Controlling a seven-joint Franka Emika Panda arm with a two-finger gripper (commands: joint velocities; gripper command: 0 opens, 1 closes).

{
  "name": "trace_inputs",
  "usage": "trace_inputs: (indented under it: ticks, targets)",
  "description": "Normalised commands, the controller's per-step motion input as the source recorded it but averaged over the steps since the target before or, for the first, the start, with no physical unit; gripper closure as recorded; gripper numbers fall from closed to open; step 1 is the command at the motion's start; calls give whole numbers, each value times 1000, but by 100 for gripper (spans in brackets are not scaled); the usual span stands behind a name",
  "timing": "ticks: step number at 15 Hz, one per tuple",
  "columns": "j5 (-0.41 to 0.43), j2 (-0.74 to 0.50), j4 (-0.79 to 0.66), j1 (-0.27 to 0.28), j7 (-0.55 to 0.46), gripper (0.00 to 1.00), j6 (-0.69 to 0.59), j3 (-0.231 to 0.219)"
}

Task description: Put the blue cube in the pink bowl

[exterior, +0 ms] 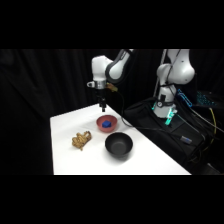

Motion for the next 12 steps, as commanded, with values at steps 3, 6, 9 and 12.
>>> trace_inputs:
  ticks: [3, 6, 9, 12]
  targets:
    - [-160, -379, 107, 34, 105, 0, -451, -68]
    - [-110, -236, 212, 49, 87, 0, -397, -62]
    - [-100, -144, 252, 53, 71, 0, -342, -68]
    - [-111, -85, 251, 48, 59, 0, -298, -74]
